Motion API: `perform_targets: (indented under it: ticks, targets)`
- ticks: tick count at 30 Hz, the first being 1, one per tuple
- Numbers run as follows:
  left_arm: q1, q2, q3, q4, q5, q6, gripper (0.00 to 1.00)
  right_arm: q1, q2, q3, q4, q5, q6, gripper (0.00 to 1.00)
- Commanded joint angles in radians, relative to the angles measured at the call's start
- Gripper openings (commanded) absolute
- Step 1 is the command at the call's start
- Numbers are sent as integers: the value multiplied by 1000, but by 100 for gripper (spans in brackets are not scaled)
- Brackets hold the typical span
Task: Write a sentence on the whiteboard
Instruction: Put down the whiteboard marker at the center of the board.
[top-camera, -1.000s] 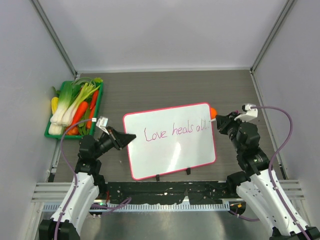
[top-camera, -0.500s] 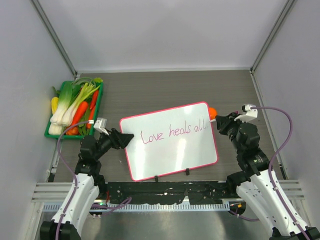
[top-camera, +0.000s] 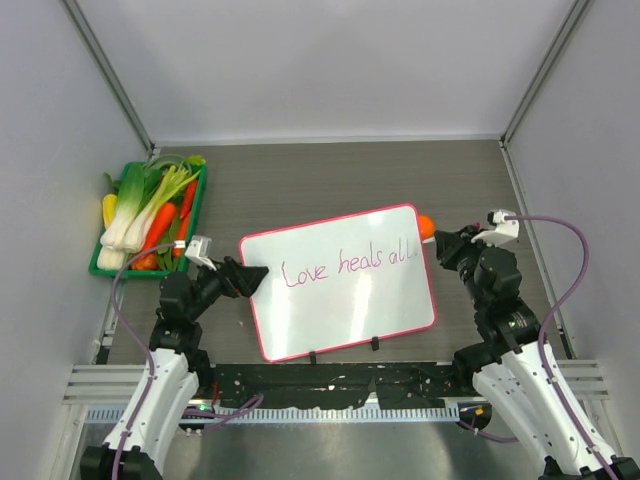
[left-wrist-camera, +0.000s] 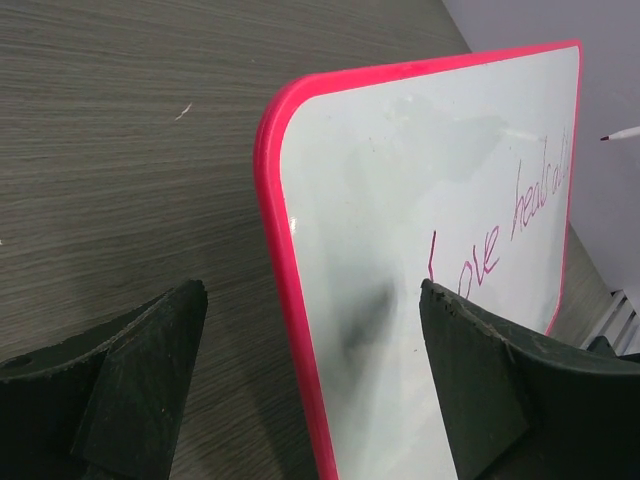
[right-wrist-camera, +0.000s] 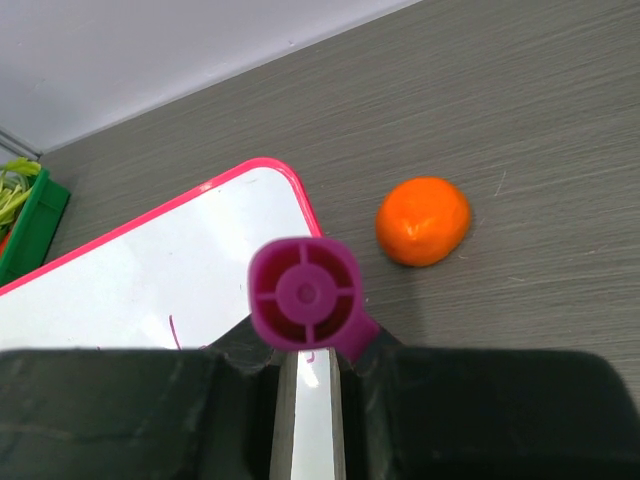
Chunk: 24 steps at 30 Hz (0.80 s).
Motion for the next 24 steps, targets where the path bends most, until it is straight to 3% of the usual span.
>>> perform_targets:
  ticks: [1, 13, 24]
  targets:
    - [5, -17, -1, -2, -17, 19, 92, -2, 13, 42, -4, 56, -4, 1]
    - [5, -61, -13, -13, -31, 13, 99, -2, 140, 112, -86, 90, 9, 1]
    - [5, -96, -20, -25, -37, 11, 100, -12, 243, 156, -168, 150, 13, 1]
